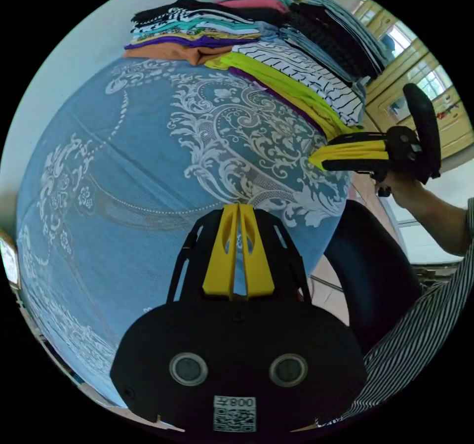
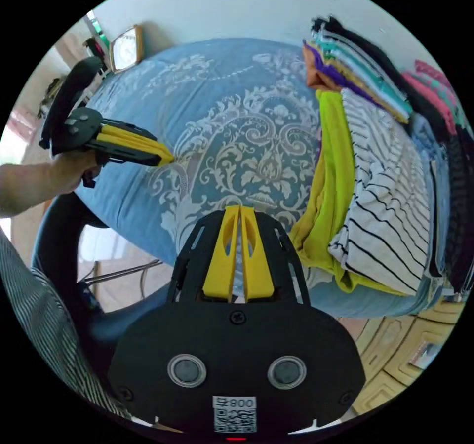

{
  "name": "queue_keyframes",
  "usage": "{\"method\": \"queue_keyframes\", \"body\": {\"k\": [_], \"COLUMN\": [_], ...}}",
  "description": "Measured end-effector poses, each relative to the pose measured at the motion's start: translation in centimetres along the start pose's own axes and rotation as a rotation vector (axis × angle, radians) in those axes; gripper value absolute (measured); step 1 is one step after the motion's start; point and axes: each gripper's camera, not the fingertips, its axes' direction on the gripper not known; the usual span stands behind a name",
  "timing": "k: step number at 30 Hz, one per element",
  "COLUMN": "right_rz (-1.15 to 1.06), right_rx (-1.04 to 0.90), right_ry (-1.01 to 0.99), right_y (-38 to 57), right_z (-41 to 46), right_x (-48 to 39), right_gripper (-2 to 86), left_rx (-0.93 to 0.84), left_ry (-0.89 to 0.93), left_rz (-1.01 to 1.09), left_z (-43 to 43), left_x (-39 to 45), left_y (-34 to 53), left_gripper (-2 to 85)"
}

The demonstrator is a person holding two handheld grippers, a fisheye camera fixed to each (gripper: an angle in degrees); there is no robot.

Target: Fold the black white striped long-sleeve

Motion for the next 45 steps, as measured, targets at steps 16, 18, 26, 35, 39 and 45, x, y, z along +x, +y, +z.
{"method": "queue_keyframes", "body": {"k": [16, 18, 26, 35, 39, 45], "right_rz": [0.348, 0.386, 0.442, 0.503, 0.493, 0.551], "right_rx": [0.283, 0.256, 0.113, 0.279, 0.388, 0.435], "right_ry": [0.117, 0.108, 0.145, 0.002, -0.123, -0.302], "right_y": [-4.2, -5.8, -6.4, 2.5, 8.7, 18.1], "right_z": [-9.3, -8.3, -3.2, -7.3, -10.3, -11.0], "right_x": [7.2, 9.3, 11.3, 12.4, 12.1, 12.9], "right_gripper": [6.7, 7.4, 7.4, 0.9, 0.5, 0.4], "left_rx": [0.027, 0.036, 0.055, 0.062, 0.155, 0.245], "left_ry": [0.024, 0.024, 0.031, 0.167, 0.257, 0.375], "left_rz": [-0.03, -0.04, -0.027, -0.145, -0.152, -0.131], "left_z": [-6.8, -7.6, -9.7, -11.3, -13.7, -15.8], "left_x": [6.3, 6.9, 7.7, 5.6, 5.3, 5.5], "left_y": [0.0, 0.3, 1.3, 1.5, 0.3, -2.7], "left_gripper": [0.2, 0.3, 0.3, 0.2, 0.2, 0.8]}}
